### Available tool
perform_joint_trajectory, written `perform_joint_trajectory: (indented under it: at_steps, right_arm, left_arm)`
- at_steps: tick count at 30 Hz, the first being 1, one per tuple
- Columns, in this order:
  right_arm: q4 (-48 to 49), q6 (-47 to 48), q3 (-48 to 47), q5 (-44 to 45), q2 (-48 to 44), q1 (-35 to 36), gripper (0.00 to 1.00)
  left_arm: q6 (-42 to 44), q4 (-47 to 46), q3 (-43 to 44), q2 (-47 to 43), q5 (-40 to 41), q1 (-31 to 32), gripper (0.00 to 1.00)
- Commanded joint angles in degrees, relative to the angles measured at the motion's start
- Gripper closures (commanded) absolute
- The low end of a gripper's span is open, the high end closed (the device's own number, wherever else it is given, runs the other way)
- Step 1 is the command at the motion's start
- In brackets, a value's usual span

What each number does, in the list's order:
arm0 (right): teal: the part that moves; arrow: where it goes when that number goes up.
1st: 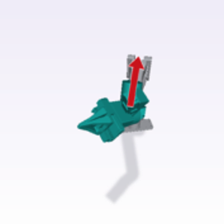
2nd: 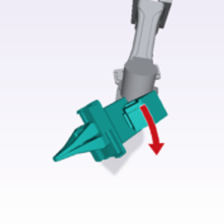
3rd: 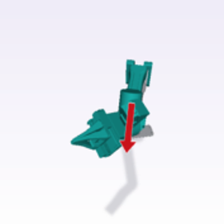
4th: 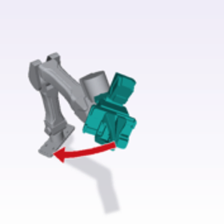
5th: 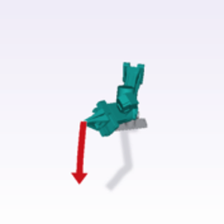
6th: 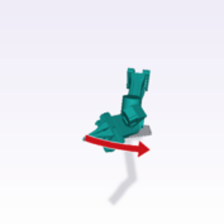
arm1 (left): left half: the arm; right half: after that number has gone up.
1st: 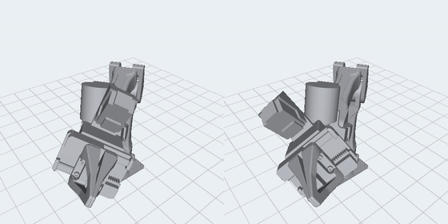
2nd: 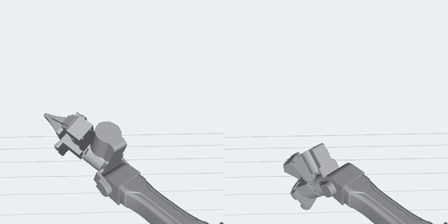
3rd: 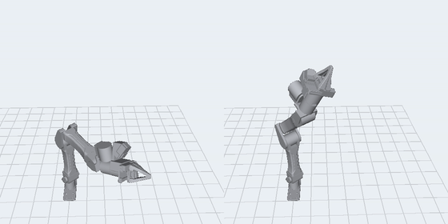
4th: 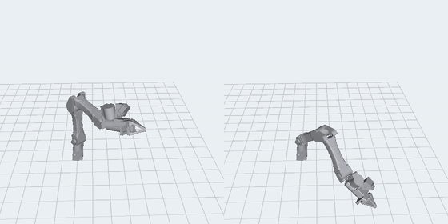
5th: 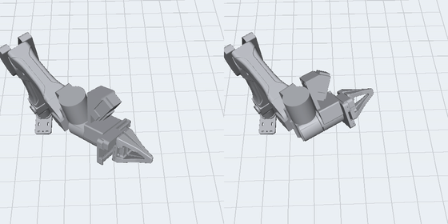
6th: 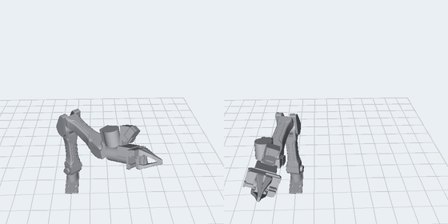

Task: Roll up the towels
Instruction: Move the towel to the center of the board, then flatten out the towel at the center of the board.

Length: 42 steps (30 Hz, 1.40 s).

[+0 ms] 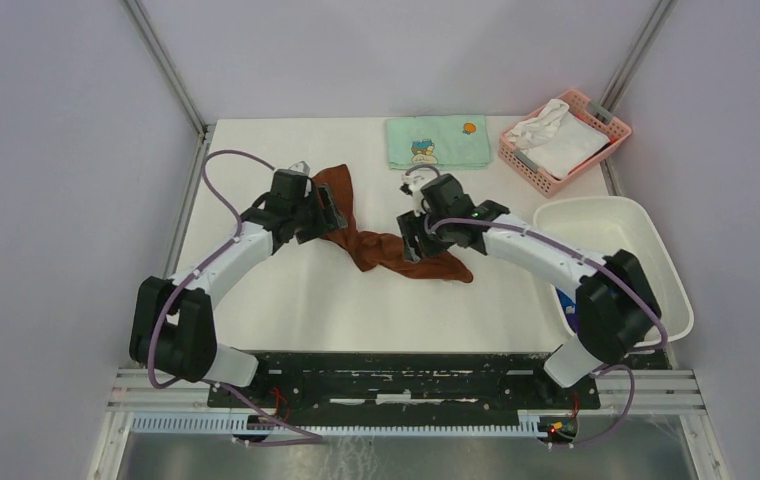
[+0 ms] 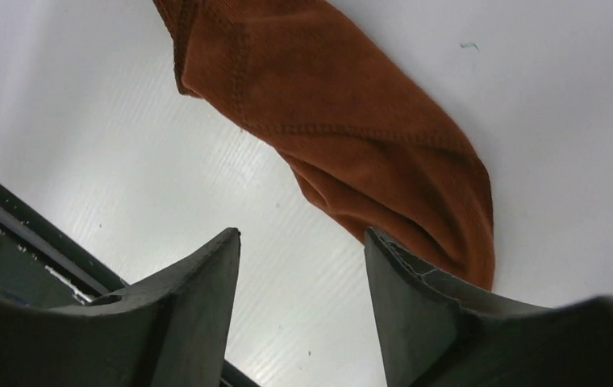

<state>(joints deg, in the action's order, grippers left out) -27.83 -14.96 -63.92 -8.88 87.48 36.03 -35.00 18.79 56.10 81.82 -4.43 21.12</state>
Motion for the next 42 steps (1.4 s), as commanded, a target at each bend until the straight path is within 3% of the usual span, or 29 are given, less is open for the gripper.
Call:
perform_joint_trajectory:
  at_steps: [1,9,20,26,34,42]
  right_arm:
    - [4.25,2.93,-7.95,8.93,6.56,5.54,0.36]
    - [5.21,2.37,-15.9,15.05,16.7,12.06,0.44]
    - [4.48,2.88,-17.07,21.06,20.82,12.75,0.47]
    - [3.5,4.47,-15.73,23.38,18.54,12.75,0.57]
    - [1.91,6.74,-13.73,26.91,16.25,12.75,0.81]
    - [1.99,7.43,-11.16,27.87,13.65,12.75,0.99]
  left_arm:
    - [-1.62,-1.86,-1.36,-1.4,-5.07,-5.6,0.29]
    - [-1.23,-2.45,-2.92,-1.19,-6.77,-10.78,0.28]
    - [-0.77,-2.37,-2.3,-0.2,-7.17,-10.91,0.28]
    - [-0.17,-0.7,1.27,2.06,-6.56,-10.91,0.28]
    - [0.2,0.69,8.29,7.99,-6.96,-10.87,0.28]
    - [0.81,2.46,21.18,21.37,-7.28,-10.54,0.28]
